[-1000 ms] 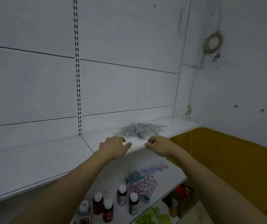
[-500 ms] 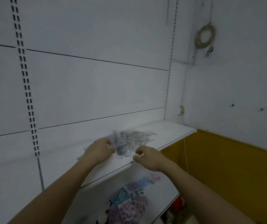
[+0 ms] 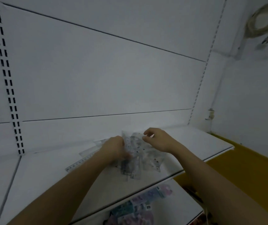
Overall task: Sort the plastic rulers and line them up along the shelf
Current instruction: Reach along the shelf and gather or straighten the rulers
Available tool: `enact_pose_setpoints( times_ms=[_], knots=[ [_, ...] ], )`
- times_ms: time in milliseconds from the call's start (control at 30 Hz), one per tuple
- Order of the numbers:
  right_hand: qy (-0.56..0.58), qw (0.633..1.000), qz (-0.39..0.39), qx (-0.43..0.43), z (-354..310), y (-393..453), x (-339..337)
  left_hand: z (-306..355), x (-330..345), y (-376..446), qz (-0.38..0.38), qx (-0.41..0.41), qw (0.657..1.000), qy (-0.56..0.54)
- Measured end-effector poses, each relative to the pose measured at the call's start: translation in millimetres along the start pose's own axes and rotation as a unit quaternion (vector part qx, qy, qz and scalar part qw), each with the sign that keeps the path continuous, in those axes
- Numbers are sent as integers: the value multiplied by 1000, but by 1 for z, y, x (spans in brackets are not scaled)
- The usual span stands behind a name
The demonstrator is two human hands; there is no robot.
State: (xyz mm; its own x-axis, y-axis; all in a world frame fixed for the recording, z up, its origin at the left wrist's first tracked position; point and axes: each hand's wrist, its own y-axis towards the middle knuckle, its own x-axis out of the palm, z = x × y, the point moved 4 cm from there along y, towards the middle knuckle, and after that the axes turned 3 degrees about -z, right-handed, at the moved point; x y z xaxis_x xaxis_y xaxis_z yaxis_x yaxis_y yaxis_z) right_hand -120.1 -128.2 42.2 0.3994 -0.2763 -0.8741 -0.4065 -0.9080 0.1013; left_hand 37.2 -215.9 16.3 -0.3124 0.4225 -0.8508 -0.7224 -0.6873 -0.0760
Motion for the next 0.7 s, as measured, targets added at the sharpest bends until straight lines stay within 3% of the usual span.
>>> enact_pose_setpoints(
  times_ms=[233, 400, 567, 700],
  knots=[
    [58, 995, -28, -79, 3, 63, 18, -12, -12, 14, -27, -47, 991, -119],
    [131, 981, -71, -124, 8, 94, 21, -33, -22, 16, 8, -86, 962, -258],
    [190, 959, -136, -157, 0, 114, 25, -52, -28, 10, 47, -89, 949, -300],
    [150, 938, -219, -224, -9, 118, 32, -65, -40, 0, 122, -68, 926, -351]
  ],
)
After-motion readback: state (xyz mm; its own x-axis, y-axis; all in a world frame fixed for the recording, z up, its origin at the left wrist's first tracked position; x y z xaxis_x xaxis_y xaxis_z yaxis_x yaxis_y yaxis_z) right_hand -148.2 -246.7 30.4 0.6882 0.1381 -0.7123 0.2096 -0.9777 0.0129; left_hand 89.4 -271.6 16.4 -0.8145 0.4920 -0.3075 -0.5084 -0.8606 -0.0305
